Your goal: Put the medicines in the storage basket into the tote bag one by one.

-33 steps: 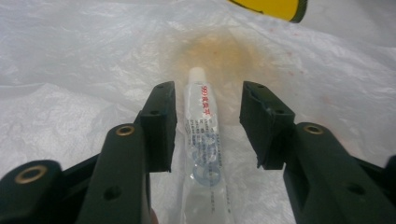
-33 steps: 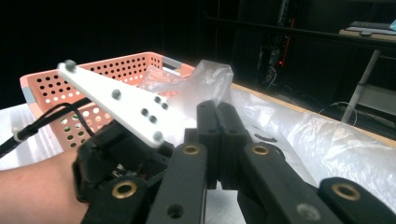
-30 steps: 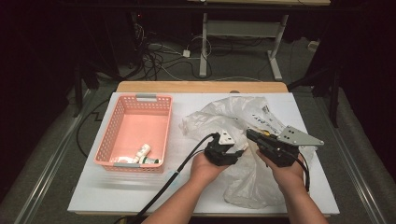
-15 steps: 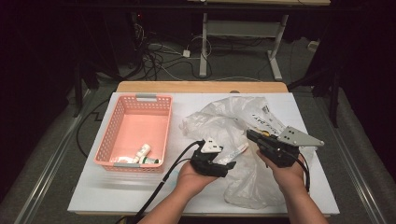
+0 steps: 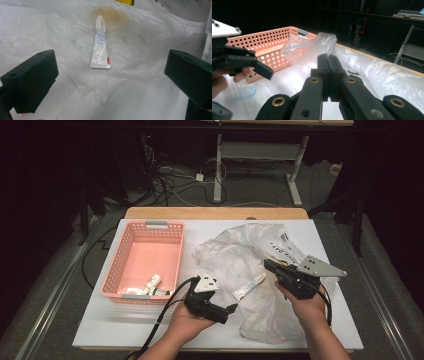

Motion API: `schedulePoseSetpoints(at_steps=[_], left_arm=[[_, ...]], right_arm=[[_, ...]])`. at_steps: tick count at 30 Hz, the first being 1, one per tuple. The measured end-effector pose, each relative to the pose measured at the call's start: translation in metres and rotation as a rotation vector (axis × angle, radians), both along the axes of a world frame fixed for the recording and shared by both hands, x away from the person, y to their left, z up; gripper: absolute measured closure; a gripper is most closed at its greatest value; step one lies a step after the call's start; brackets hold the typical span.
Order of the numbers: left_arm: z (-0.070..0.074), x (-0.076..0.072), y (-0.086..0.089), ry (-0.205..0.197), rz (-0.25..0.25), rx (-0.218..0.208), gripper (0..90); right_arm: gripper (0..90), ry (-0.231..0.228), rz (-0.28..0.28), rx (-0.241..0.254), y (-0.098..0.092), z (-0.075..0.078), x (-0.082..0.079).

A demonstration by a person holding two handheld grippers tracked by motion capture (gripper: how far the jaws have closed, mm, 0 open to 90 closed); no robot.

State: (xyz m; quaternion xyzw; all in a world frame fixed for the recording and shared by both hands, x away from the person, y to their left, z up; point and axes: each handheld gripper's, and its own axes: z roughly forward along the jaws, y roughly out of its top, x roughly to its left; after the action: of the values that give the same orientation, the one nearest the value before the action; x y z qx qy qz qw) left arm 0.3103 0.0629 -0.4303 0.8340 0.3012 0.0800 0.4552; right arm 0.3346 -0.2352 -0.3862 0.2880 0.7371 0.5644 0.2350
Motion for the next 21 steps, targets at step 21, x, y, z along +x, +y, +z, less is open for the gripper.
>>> schedulePoseSetpoints(at_steps=[21], left_arm=[[0.014, -0.010, 0.077, -0.068, 0.174, 0.009, 0.0]], right_arm=[[90.0, 0.001, -0.003, -0.002, -0.001, -0.001, 0.000]])
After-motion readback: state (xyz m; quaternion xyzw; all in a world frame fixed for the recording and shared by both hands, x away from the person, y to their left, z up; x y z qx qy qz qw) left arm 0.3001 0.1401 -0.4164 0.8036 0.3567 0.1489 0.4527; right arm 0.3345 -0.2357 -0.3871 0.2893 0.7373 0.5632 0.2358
